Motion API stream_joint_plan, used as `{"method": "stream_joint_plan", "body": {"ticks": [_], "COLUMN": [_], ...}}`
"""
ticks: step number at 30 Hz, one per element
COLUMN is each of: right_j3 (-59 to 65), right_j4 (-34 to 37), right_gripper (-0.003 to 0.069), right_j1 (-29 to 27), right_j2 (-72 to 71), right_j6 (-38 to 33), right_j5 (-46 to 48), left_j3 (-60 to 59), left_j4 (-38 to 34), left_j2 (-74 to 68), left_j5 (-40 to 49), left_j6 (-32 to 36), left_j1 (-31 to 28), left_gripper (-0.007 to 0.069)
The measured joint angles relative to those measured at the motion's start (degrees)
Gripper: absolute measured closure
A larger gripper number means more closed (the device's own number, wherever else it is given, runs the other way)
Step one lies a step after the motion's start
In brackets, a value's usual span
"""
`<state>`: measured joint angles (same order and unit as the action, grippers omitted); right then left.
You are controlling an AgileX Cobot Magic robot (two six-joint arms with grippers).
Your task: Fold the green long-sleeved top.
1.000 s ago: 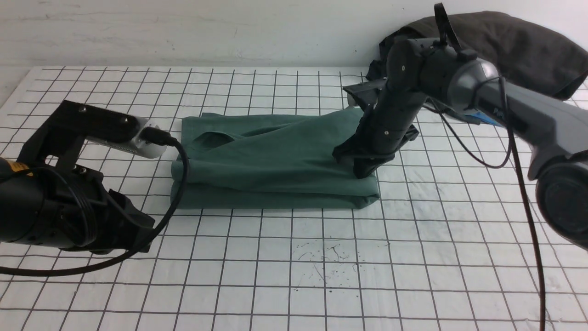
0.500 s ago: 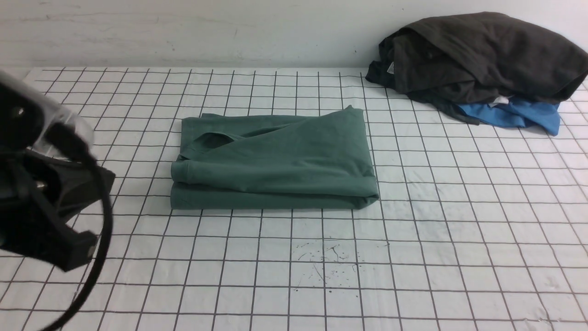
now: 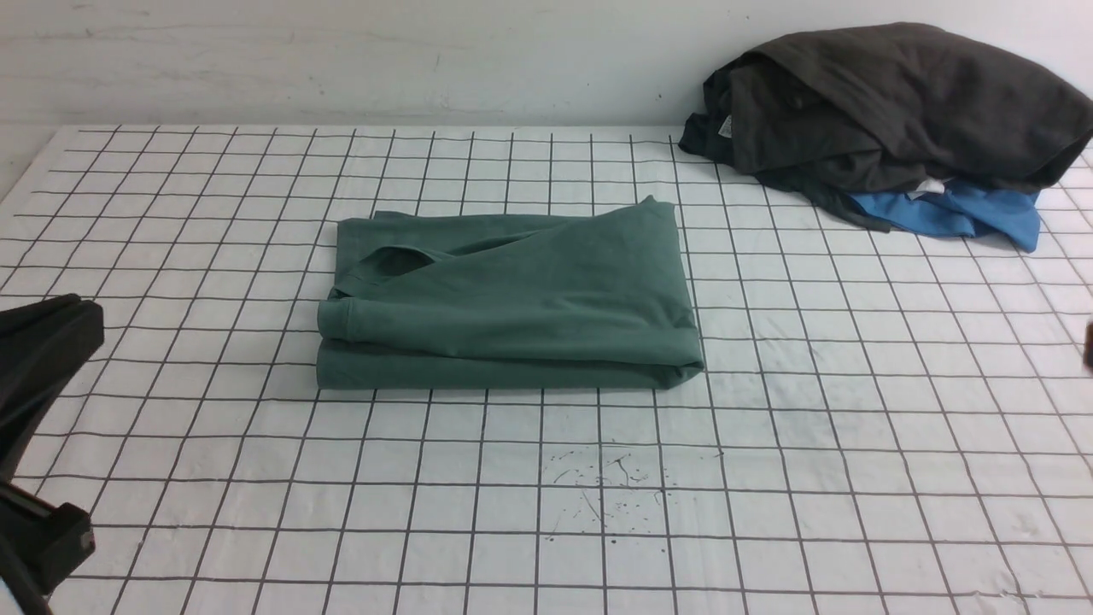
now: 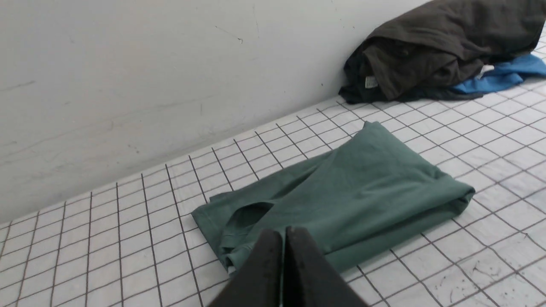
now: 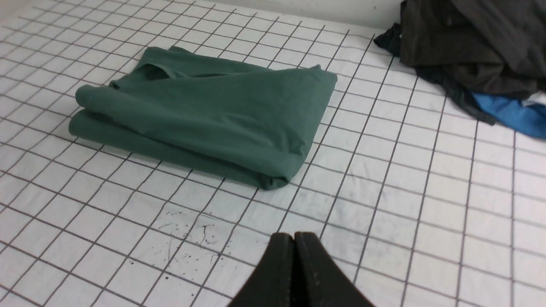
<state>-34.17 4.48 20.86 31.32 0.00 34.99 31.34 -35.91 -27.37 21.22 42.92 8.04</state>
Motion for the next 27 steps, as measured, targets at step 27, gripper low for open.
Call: {"method": "stream_joint_plan", "body": {"ticks": [27], "right_j3": [35.75], "right_j4": [0.43], "right_gripper": [0.0673], "right_j1": [-1.52], "right_j2": [-30.18], "right_j6": [0.71], "right_j5": [-26.0], "left_j3": [-2.95], "left_j4": [0.41], "left_j2": [3.76], "left_j5": [12.02], "left_j6": [7.6], "left_j1": [0.0], "left_gripper": [0.0631]}}
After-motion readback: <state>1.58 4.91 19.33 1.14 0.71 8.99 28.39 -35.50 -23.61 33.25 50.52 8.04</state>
